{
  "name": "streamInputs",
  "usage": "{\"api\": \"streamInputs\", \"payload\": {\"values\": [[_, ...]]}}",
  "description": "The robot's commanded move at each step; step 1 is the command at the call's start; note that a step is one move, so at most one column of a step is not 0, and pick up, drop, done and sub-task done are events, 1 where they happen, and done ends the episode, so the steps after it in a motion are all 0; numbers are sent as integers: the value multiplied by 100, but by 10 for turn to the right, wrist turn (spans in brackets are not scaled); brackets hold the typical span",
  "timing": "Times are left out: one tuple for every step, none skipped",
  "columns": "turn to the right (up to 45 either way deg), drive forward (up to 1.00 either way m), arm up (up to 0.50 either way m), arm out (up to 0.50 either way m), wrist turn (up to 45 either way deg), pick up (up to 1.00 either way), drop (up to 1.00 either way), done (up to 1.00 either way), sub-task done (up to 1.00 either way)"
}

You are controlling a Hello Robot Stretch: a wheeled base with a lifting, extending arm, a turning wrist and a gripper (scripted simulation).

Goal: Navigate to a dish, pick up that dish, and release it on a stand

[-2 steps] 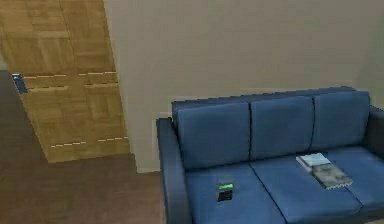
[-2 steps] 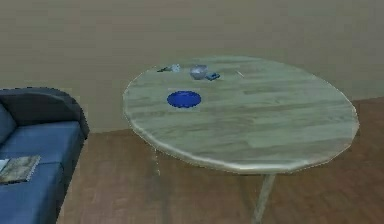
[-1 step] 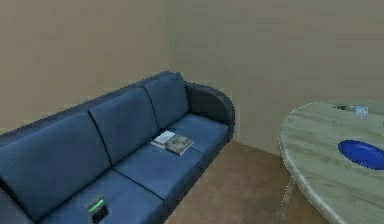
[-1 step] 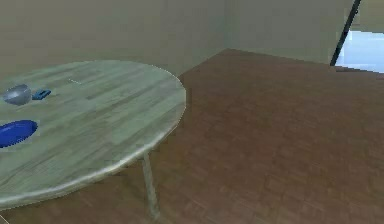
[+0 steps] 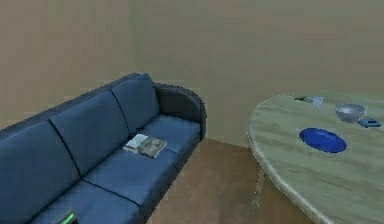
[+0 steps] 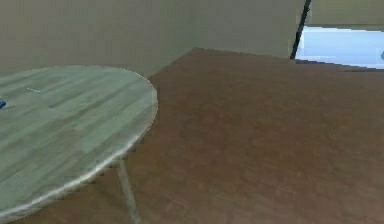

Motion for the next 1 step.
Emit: {"api": "streamInputs", "payload": {"values": [[0,100,0,0,0,0,0,0,0]]}}
